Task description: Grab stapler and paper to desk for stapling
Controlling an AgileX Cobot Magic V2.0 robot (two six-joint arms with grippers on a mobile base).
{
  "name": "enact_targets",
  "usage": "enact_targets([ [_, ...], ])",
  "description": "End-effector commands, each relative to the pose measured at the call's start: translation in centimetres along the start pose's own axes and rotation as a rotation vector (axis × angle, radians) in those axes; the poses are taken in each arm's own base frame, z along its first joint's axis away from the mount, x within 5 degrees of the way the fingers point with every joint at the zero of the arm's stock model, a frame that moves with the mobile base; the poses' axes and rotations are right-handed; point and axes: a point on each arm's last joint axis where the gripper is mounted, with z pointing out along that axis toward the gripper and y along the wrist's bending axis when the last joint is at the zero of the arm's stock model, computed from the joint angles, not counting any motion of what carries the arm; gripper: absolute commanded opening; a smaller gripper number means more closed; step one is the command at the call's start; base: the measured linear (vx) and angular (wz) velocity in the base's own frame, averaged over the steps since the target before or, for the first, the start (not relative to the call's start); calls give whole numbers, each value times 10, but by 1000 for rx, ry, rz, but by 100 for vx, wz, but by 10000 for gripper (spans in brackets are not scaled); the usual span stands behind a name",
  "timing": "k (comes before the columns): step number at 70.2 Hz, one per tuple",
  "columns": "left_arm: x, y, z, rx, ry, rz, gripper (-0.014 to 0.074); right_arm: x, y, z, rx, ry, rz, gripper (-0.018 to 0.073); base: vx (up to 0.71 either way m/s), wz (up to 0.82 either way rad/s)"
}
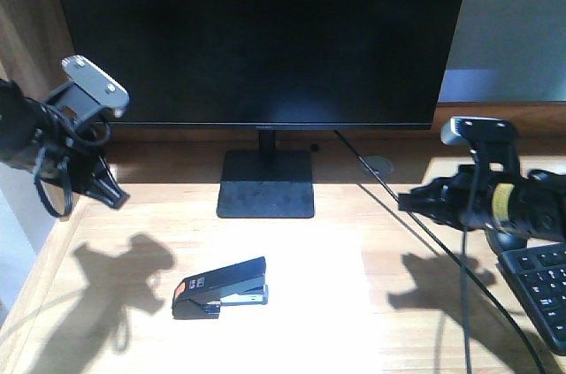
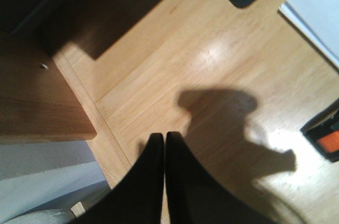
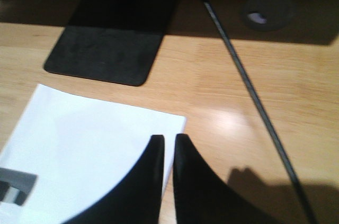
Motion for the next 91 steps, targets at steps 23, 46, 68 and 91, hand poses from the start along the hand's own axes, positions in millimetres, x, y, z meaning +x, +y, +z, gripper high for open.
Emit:
enact_targets([
  [23,-12,7,-60,-80,-275,-119,-6,14,13,-84,134,-198,-124,-6,0,0],
  [46,31,-15,-74,-146,-492,-133,-6,48,28,-137,128,-335,-155,-6,0,0],
  [68,84,-38,-117,-221,-696,-133,-6,83,37,-173,121,-479,-190,-6,0,0],
  [91,136,-60,-149,-274,-821,-136,-6,101,43,-190,99,-573,-221,-6,0,0],
])
